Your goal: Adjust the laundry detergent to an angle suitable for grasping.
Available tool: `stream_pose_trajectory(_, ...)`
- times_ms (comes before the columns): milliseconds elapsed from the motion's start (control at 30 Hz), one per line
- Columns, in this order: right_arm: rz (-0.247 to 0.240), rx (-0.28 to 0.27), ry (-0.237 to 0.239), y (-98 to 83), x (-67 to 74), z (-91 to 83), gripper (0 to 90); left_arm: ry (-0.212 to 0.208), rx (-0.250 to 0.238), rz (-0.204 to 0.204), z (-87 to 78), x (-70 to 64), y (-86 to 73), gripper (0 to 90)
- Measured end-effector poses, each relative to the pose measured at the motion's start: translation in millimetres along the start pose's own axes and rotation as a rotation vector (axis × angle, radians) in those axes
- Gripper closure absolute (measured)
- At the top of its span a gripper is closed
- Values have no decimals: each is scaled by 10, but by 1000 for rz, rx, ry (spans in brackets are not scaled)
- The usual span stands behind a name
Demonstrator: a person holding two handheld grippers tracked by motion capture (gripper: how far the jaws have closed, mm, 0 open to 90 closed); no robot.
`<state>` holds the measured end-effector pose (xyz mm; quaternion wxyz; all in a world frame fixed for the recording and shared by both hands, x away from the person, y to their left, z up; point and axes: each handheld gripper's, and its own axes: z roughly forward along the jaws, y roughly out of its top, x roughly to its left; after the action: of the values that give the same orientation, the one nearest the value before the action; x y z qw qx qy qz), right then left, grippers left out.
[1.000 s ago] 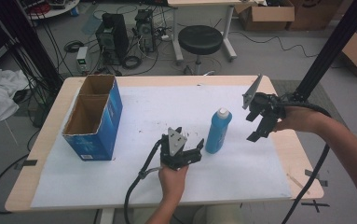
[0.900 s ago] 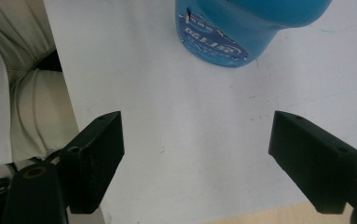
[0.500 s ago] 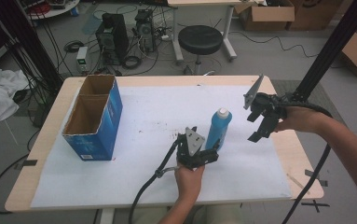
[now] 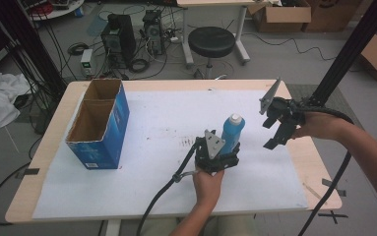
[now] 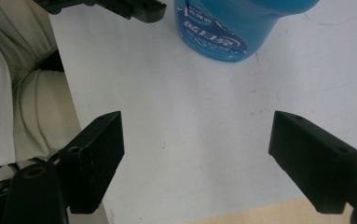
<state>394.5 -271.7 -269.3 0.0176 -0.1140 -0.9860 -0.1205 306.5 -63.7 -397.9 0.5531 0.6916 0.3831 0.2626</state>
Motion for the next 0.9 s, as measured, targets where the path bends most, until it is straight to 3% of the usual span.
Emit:
stream_pose_trajectory(533,2,-4,9,-39,-36,15,178,-22,12,-6,262,11,19,161)
stream_pose_trajectory(900,10,-11,13,-72,-55,20,178,-14,18,-9,388,27,26,162)
